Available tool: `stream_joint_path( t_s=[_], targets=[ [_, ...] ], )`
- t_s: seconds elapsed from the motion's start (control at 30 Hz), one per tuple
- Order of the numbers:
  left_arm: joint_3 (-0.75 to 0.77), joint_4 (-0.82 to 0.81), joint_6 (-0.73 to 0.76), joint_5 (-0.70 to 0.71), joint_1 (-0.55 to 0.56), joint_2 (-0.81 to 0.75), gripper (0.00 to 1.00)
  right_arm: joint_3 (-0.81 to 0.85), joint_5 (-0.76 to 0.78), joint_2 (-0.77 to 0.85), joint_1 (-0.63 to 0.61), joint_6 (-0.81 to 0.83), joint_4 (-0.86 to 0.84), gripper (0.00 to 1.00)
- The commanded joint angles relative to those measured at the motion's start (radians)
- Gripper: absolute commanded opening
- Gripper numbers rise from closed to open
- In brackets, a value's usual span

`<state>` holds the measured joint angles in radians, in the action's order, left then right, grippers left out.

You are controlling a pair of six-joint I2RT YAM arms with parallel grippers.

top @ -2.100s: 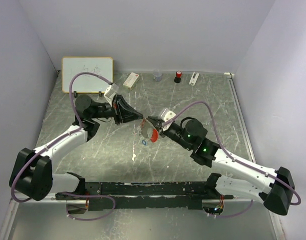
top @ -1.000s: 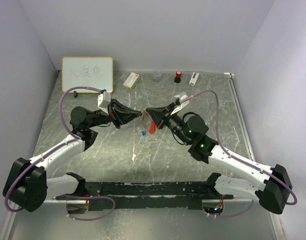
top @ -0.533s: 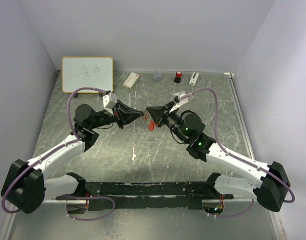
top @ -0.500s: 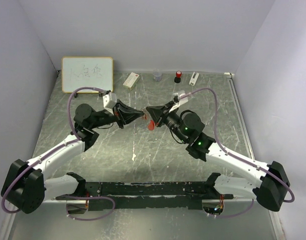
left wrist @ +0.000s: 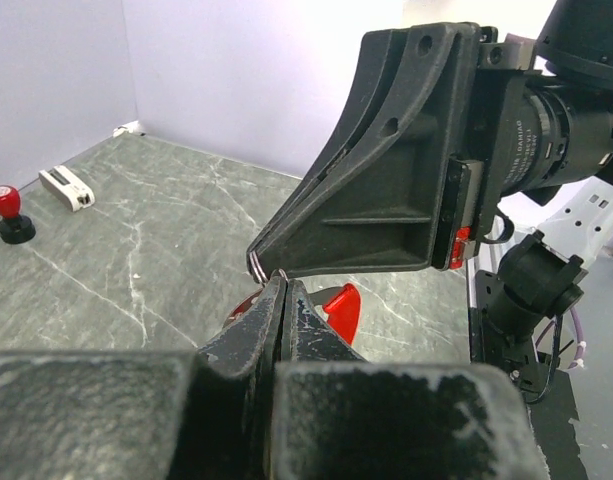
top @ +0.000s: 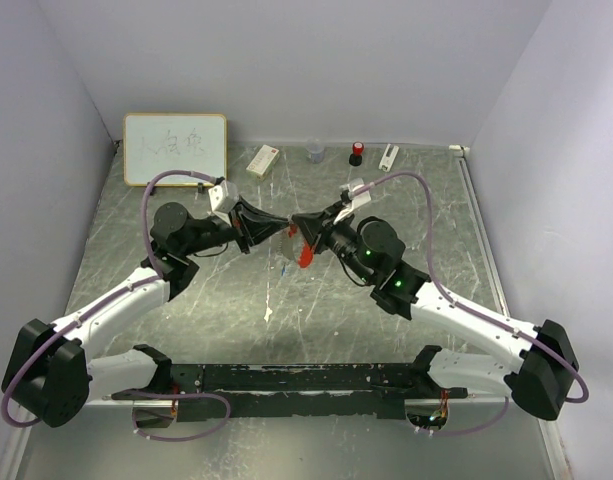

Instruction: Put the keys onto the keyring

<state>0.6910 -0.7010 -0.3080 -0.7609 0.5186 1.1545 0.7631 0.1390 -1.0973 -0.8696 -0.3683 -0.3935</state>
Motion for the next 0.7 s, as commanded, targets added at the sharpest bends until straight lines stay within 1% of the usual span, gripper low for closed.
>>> stream_joint_path(
  t_s=[0.0, 0.3, 0.67],
  targets=[
    [0.037, 0.021, 0.024, 0.044, 0.011, -0.013, 0.07, 0.009, -0.011, 0.042, 0.005, 0.022, -0.003, 0.00],
    [0.055, 0.041, 0.036, 0.078, 0.010, -0.002, 0.07, 0.007, -0.029, 0.071, 0.005, 0.058, 0.037, 0.00],
    [0.084, 0.049, 0.045, 0.079, 0.010, 0.017, 0.07, 0.007, -0.031, 0.081, 0.006, 0.078, 0.065, 0.00]
  ],
)
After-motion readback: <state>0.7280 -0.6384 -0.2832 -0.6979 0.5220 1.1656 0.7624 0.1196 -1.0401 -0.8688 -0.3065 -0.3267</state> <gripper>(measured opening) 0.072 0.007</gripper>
